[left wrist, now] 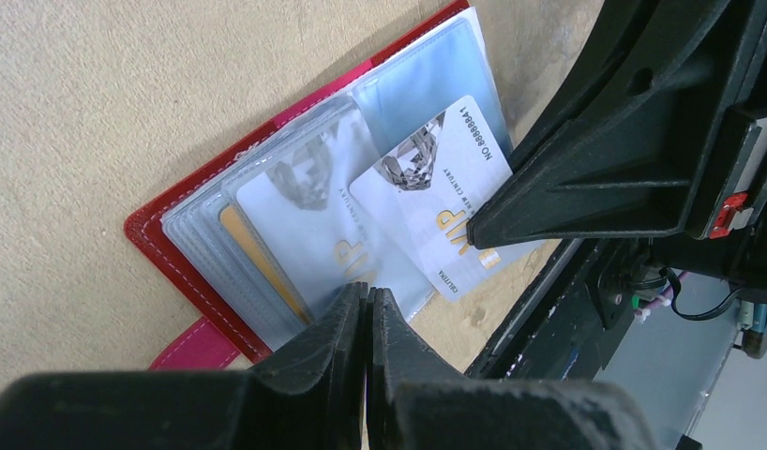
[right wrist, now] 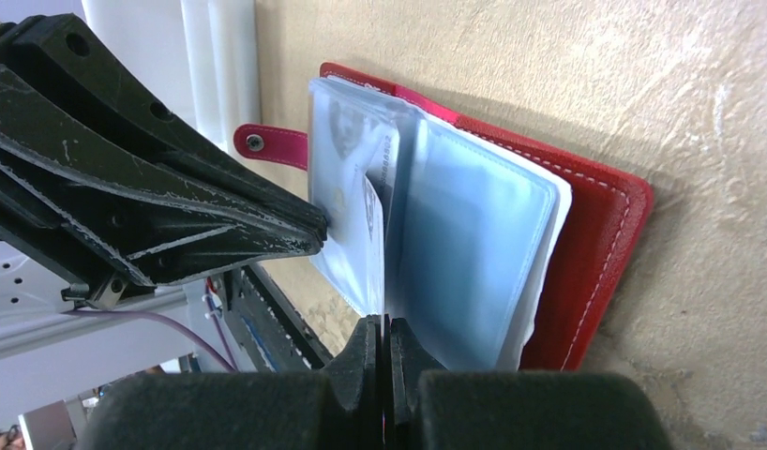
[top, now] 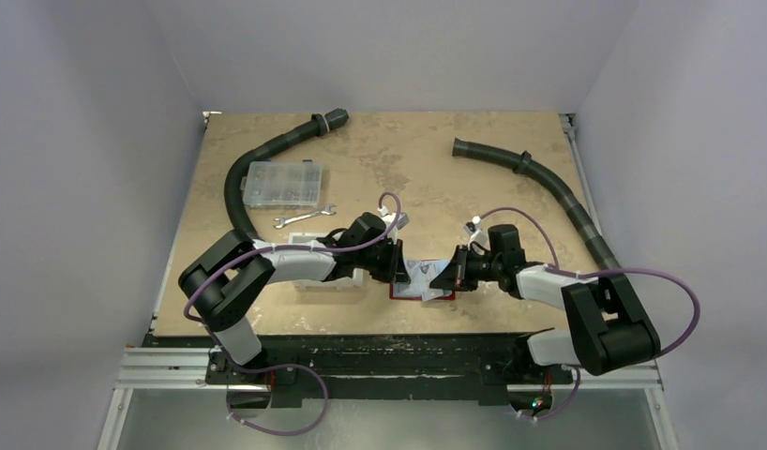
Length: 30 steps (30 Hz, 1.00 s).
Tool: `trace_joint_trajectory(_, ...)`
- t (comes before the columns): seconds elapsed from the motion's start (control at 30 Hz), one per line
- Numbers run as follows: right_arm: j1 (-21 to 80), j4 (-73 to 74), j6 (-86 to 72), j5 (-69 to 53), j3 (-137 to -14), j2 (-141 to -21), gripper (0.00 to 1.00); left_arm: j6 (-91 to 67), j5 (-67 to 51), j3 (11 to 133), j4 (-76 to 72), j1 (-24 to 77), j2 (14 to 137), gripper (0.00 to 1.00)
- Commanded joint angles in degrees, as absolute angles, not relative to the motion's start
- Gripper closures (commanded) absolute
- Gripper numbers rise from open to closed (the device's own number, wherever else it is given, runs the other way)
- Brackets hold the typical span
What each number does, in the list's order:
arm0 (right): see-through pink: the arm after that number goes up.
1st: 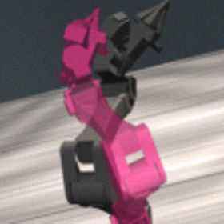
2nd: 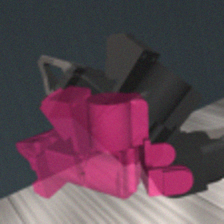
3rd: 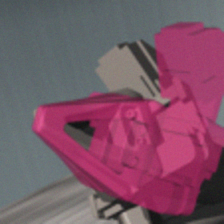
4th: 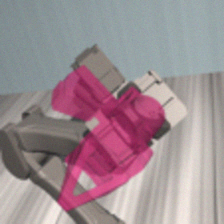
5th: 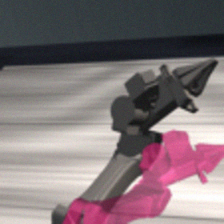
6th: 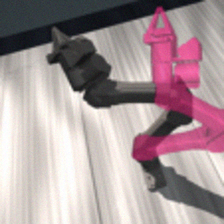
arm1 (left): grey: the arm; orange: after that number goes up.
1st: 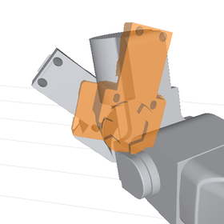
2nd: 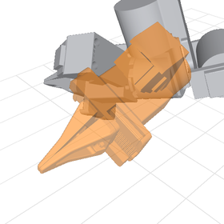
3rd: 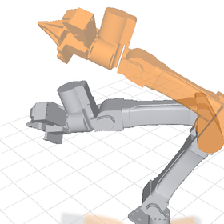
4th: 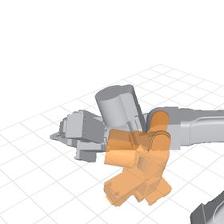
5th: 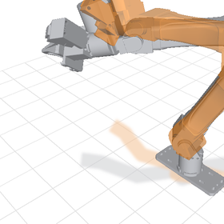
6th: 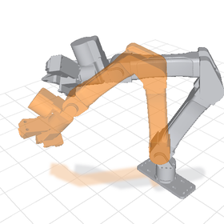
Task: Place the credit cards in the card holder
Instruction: Insert the credit card into the card holder.
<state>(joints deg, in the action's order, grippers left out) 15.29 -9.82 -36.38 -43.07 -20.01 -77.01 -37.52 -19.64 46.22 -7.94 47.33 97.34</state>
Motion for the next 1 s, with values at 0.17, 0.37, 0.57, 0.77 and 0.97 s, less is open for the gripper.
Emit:
trace_joint_trajectory(0.17,14.72,-14.51,-34.45,-40.05,-20.74,-78.7,1.0,-36.7,-17.16,44.4,-3.16,47.03,96.68,1.0)
trace_joint_trajectory(0.37,14.26,-16.69,-35.08,-39.47,-20.1,-78.99,1.0,-36.74,-17.23,44.3,-3.25,47.09,96.55,1.0)
trace_joint_trajectory(0.57,14.11,-19.16,-35.57,-39.55,-19.79,-80.25,1.0,-37.55,-17.77,43.87,-4.23,47.05,96.25,1.0)
trace_joint_trajectory(0.77,14.13,-22.61,-37.25,-40.99,-18.57,-81.83,1.0,-37.77,-18.02,44.0,-4.4,47.09,96.1,1.0)
trace_joint_trajectory(0.97,14.15,-25.91,-38.69,-41.49,-17.39,-83.51,1.0,-37.84,-18.02,43.65,-4.48,47.07,96.11,1.0)
